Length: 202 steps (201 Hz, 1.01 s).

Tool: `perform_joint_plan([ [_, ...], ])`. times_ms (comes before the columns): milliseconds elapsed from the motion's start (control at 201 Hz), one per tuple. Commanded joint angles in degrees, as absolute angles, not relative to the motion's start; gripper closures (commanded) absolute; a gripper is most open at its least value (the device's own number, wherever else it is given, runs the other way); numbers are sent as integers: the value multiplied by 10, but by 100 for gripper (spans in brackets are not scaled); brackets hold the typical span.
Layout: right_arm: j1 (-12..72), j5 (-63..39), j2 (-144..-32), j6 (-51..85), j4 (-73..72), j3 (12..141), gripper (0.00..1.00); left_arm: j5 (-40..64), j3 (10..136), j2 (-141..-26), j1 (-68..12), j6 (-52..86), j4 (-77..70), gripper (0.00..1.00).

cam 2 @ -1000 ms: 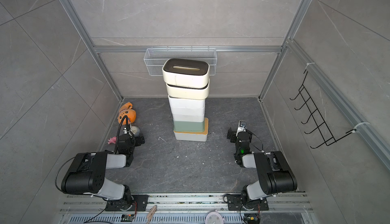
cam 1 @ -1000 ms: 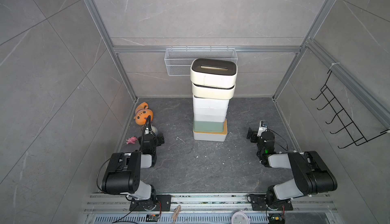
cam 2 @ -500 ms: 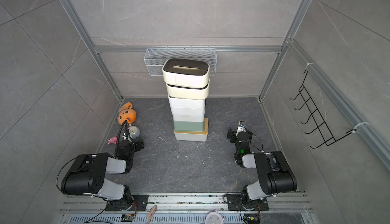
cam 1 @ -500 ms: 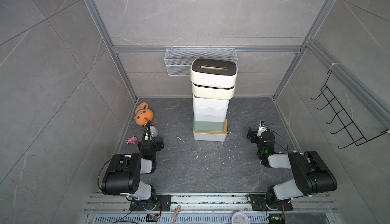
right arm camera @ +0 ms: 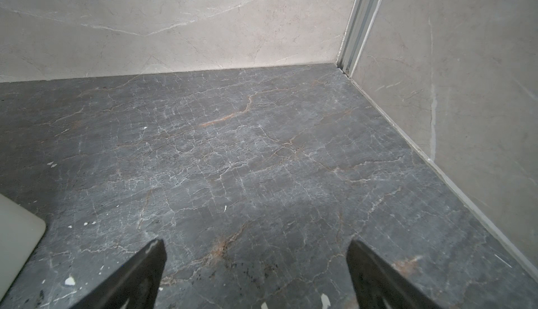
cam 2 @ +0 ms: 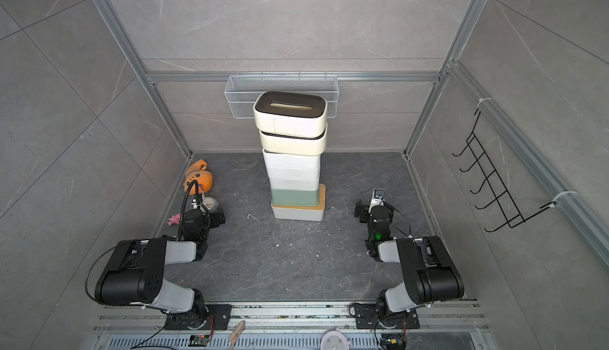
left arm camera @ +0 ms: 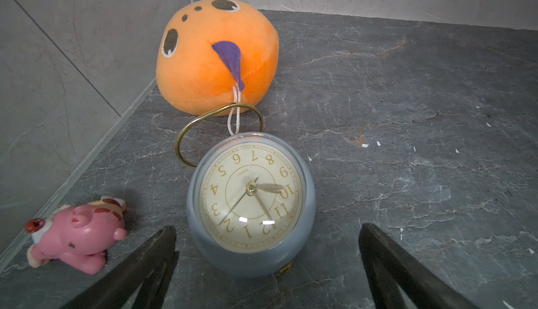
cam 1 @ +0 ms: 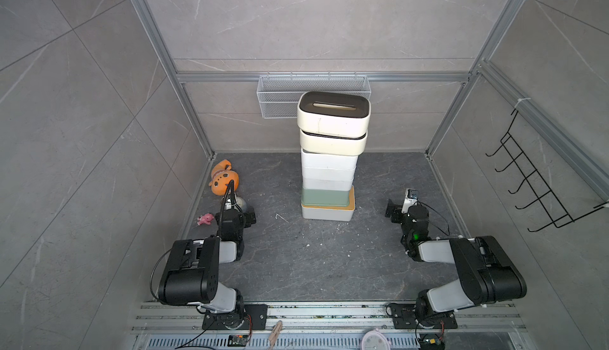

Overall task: Stack the tissue boxes
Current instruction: Reset both arms

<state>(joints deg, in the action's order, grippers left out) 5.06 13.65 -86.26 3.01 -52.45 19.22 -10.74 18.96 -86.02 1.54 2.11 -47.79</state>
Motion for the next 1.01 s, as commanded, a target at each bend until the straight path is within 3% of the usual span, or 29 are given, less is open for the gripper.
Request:
perform_joint_plan([
  [0,50,133,-862,35,-515,195,0,-99,206,-857,17,15,-485,0],
  [673,50,133,-862,35,-516,195,0,-73,205,-856,16,2,-483,0],
  [773,50,133,-862,35,-516,195,0,-82,191,-848,11,0,-499,0],
  [907,50,133,-862,35,-516,195,0,-81,108,-830,7,-1,-642,0],
  [1002,50,133,-862,35,-515,196,0,-116,153,-853,7,9,-586,0],
])
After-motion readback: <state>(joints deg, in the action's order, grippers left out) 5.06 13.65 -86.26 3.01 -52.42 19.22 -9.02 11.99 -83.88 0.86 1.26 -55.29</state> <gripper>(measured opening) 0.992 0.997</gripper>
